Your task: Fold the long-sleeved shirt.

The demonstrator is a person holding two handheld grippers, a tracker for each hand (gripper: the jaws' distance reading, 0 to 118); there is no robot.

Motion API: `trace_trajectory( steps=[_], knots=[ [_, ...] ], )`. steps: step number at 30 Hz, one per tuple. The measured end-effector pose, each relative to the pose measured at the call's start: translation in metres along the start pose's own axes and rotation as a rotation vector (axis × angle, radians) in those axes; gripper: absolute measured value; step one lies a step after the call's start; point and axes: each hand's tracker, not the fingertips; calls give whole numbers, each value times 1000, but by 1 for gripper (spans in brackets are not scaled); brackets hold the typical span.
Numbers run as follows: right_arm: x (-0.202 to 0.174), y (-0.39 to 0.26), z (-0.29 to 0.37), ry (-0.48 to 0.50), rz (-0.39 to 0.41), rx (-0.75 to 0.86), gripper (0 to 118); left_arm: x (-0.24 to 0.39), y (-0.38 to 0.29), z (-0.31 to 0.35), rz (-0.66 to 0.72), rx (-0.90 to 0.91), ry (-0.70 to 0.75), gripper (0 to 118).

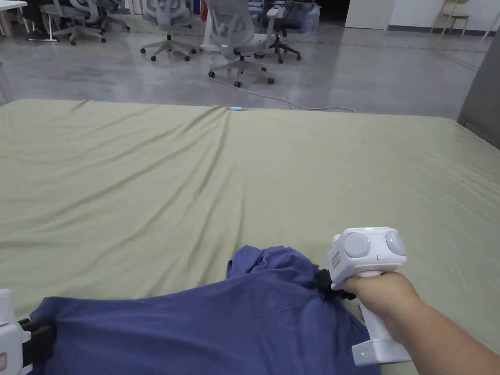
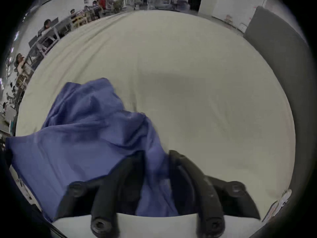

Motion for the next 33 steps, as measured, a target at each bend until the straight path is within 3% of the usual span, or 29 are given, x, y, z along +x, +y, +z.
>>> trace_trajectory(
  steps=[1, 7, 9, 14, 18, 24, 28, 30, 33],
  knots=[
    [0, -2, 7, 3, 2, 9, 10, -1, 1, 0, 6, 0, 0, 0],
    [0, -45, 108, 37, 16, 282, 10, -4, 2, 41, 113, 60, -46, 0],
    [5, -77, 163, 109, 18, 388, 10, 0, 1, 70, 128, 111, -69, 0],
    [3, -178, 296, 142, 39, 662, 10, 14, -2, 159, 167, 277, -92, 0],
    [1, -250, 375, 88, -2, 860, 10, 25, -9, 234, 333, 400, -139, 0],
    [-15, -317, 457, 38, -55, 1090, 10, 45, -11, 310, 341, 545, -154, 0],
    [-24, -318, 497, 22, -41, 1202, 10, 54, 7, 334, 320, 620, -163, 0],
    [-26, -286, 530, -14, -5, 1242, 10, 60, 31, 337, 313, 636, -167, 0],
    [-23, -238, 561, 23, -2, 1285, 10, 70, 80, 336, 305, 673, -214, 0]
  ],
)
